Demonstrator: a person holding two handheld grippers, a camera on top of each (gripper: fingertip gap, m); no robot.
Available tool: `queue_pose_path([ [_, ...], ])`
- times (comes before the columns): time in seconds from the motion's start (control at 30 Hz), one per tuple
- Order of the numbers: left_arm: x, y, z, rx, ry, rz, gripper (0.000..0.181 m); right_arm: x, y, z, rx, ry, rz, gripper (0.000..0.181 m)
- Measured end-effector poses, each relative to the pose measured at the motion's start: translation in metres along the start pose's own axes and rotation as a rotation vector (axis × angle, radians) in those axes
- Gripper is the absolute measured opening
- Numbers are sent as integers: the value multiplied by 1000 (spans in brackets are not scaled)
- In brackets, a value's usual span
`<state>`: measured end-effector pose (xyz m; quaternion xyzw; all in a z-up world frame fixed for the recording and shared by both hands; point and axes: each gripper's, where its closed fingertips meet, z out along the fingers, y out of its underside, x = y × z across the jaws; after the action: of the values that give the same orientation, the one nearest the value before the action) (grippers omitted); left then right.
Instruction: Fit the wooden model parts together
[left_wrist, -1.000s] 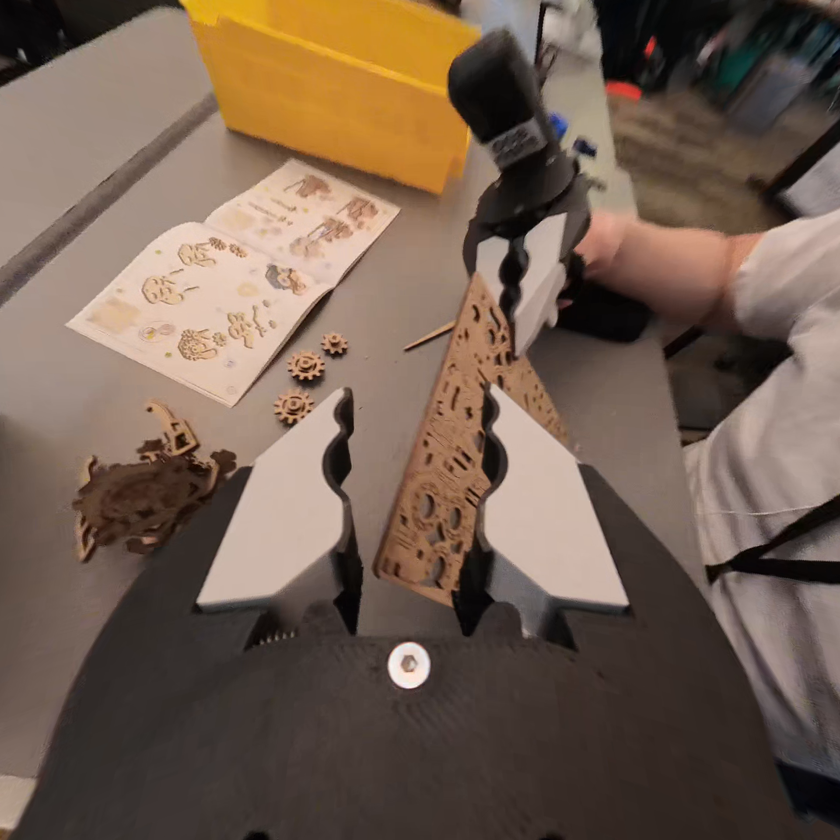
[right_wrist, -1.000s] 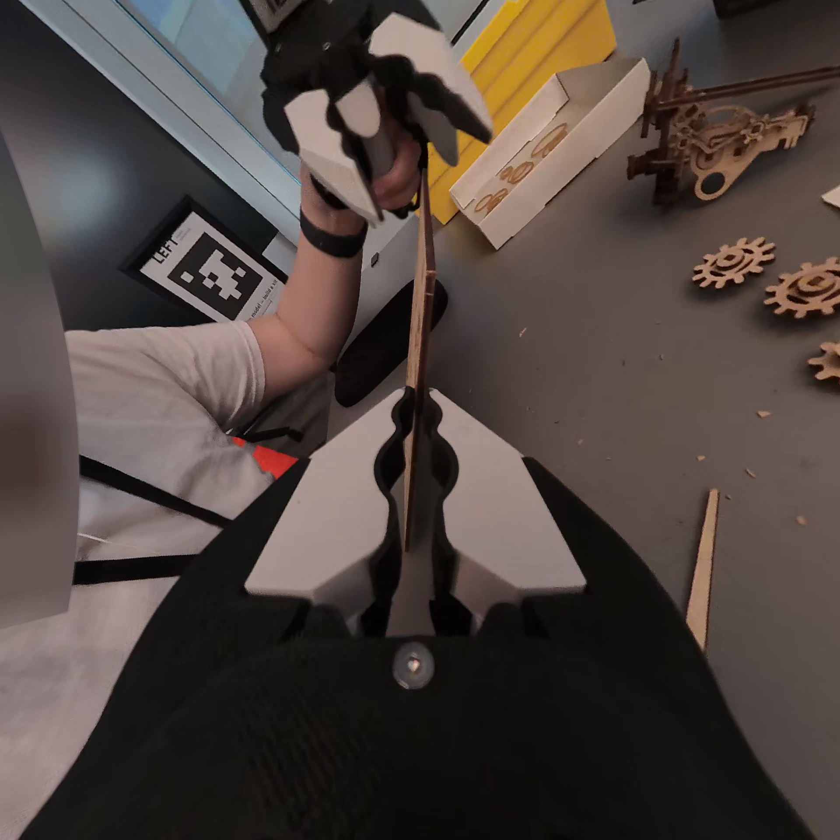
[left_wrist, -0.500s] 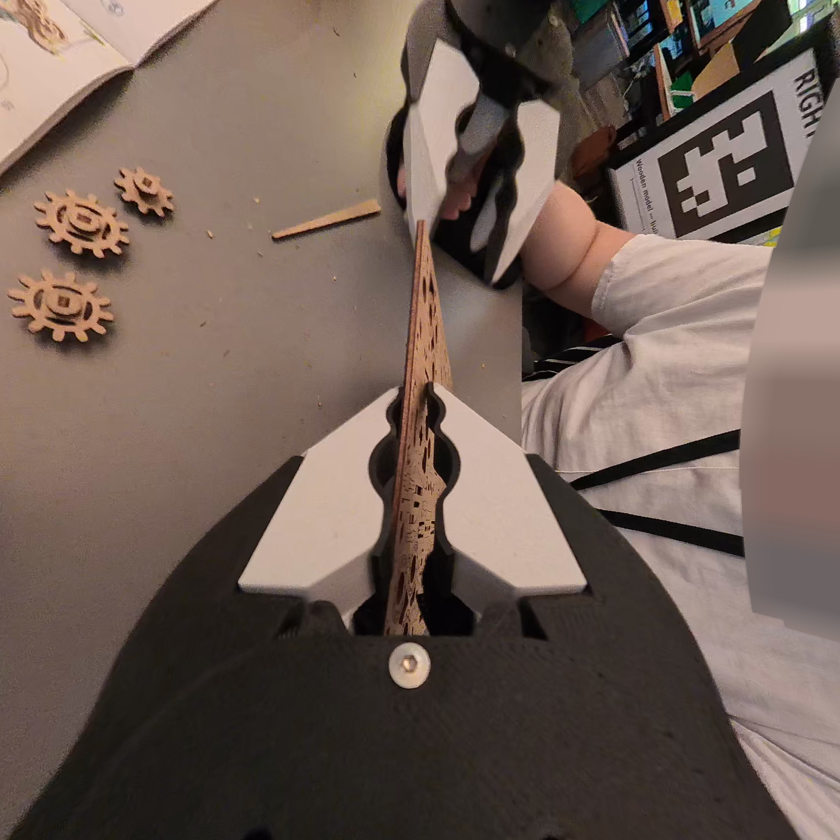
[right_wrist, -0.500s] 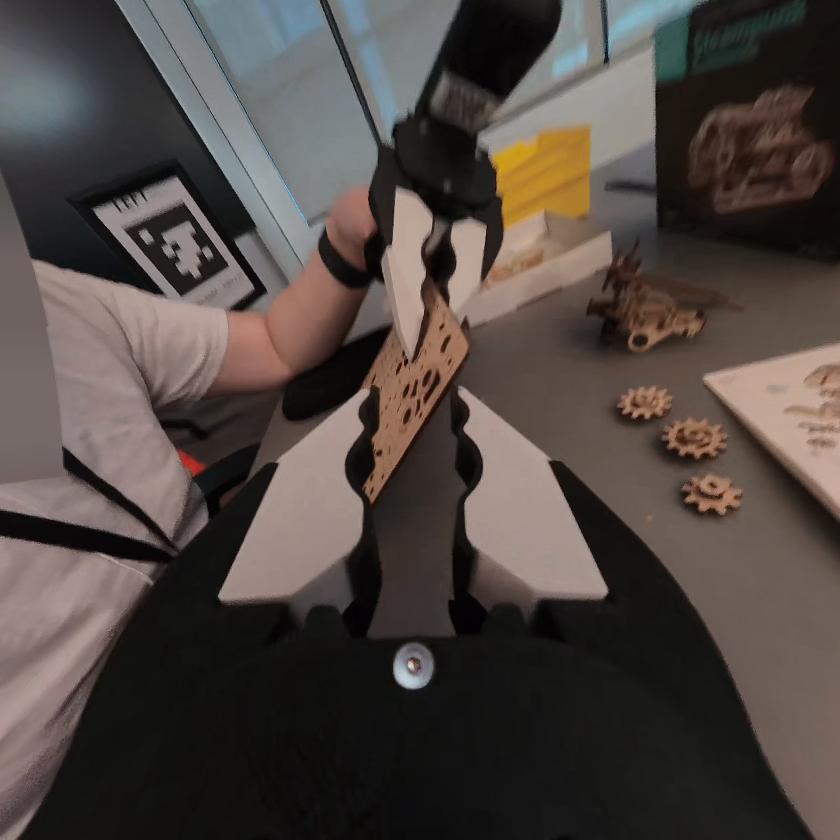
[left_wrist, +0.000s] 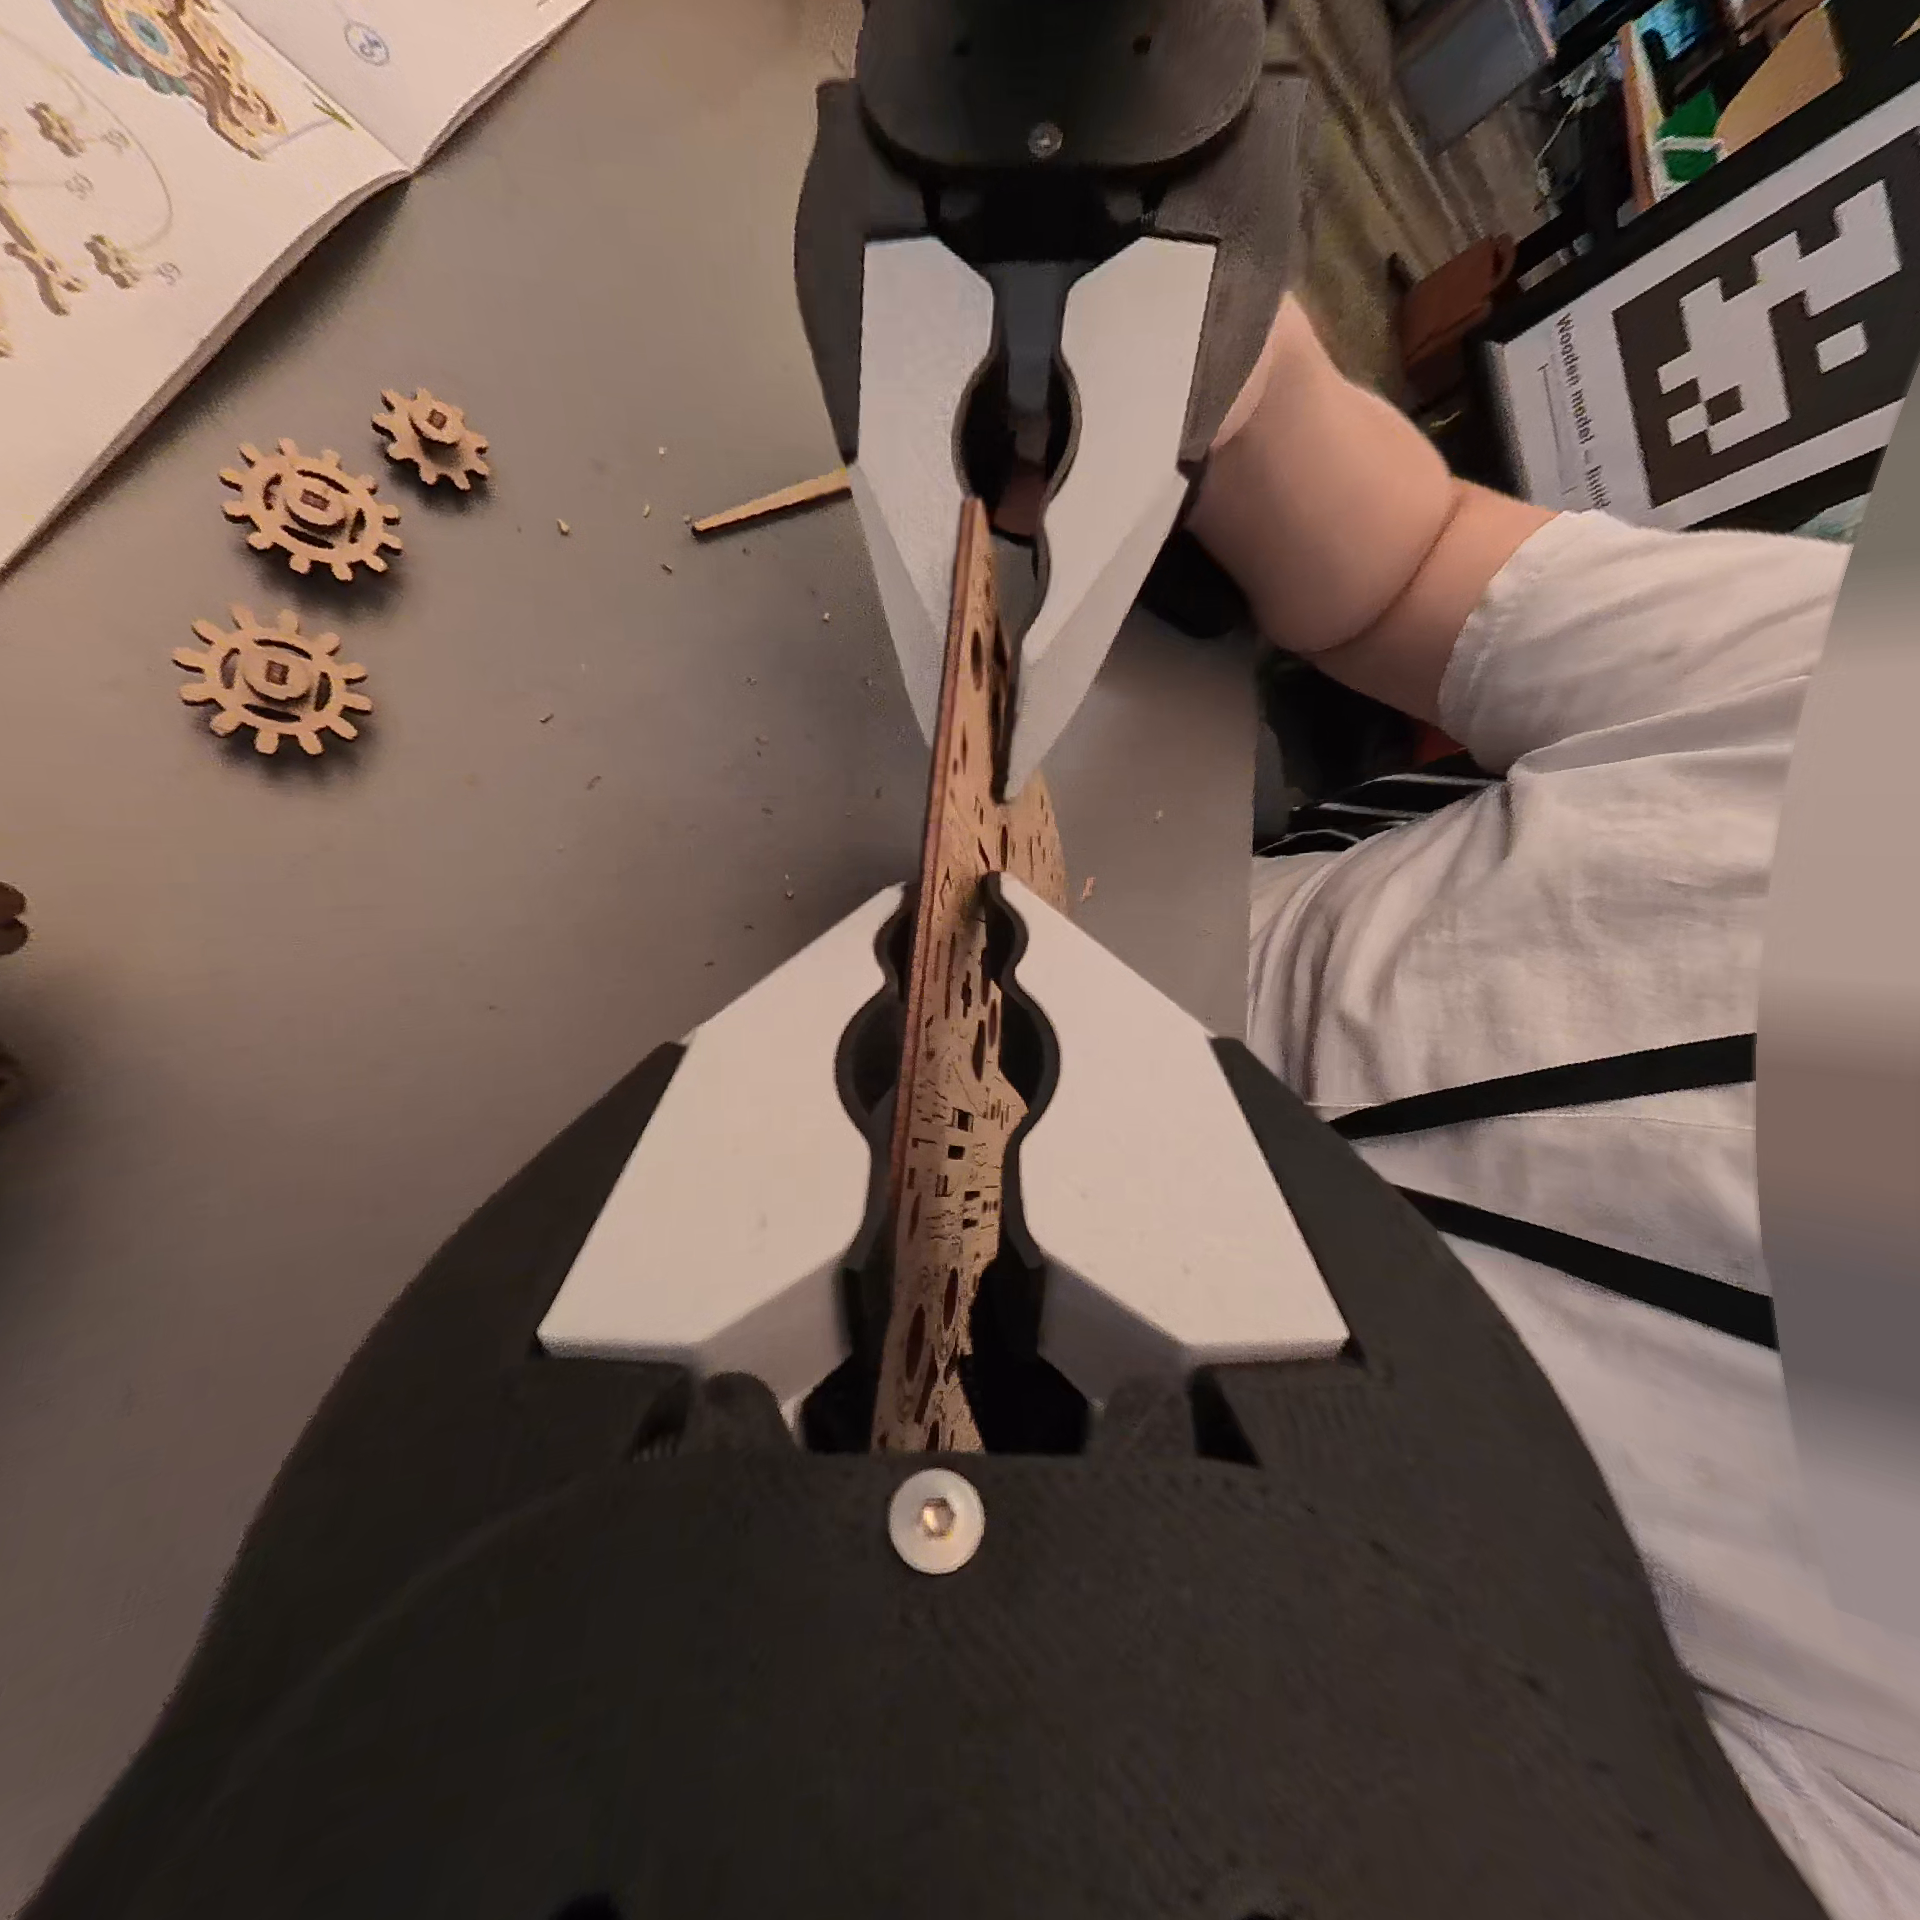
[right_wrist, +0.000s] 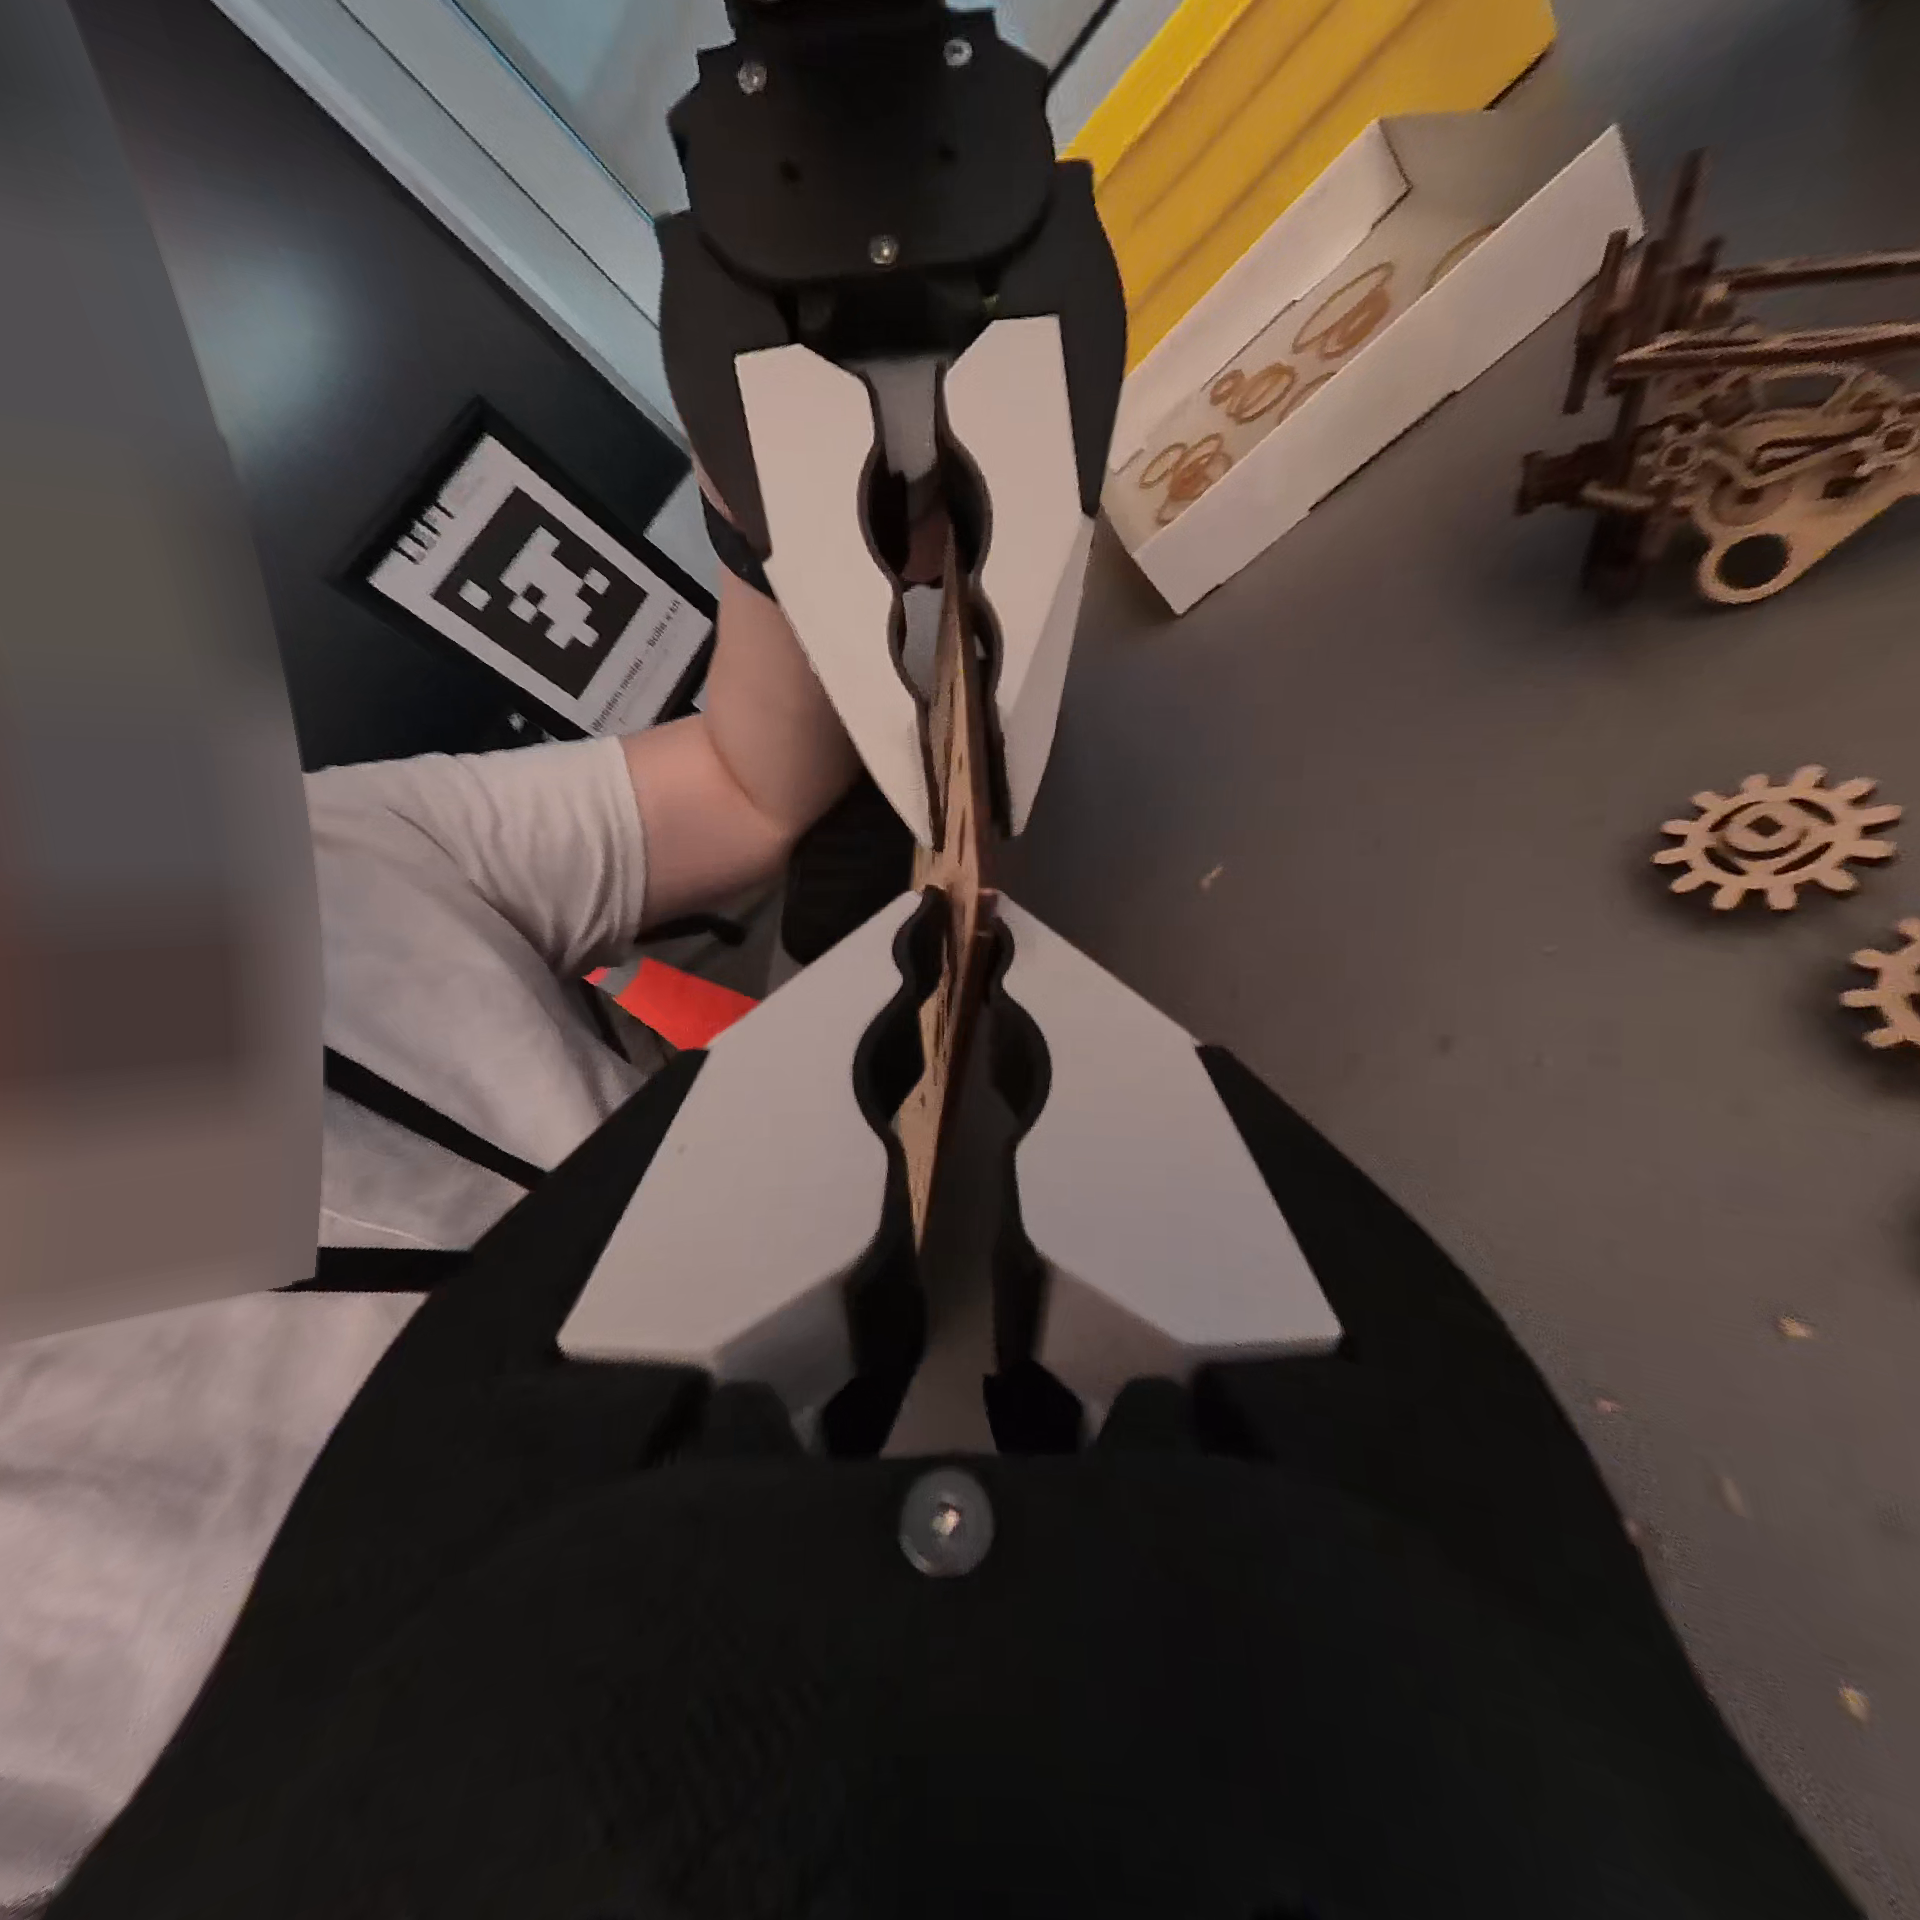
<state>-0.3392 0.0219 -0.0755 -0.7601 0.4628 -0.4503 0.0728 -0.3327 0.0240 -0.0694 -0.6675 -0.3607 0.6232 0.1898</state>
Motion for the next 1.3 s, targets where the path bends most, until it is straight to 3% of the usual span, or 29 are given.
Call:
queue_pose_path([
  [0.2,-1,-8,-14,0,-175,176,24,-10,2,-1,27,-16,-35,2],
  [0.4,15,3,6,-63,-45,68,14,-15,7,-1,-9,18,-120,3],
  [0.67,2,-1,7,-33,-63,1,12,1,1,-2,87,42,48,4],
  [1.17,0,1,8,-40,-95,-29,11,9,4,-3,42,208,-95,13],
  [1.3,8,-1,5,-28,-52,-31,10,-3,1,-4,93,76,-18,6],
])
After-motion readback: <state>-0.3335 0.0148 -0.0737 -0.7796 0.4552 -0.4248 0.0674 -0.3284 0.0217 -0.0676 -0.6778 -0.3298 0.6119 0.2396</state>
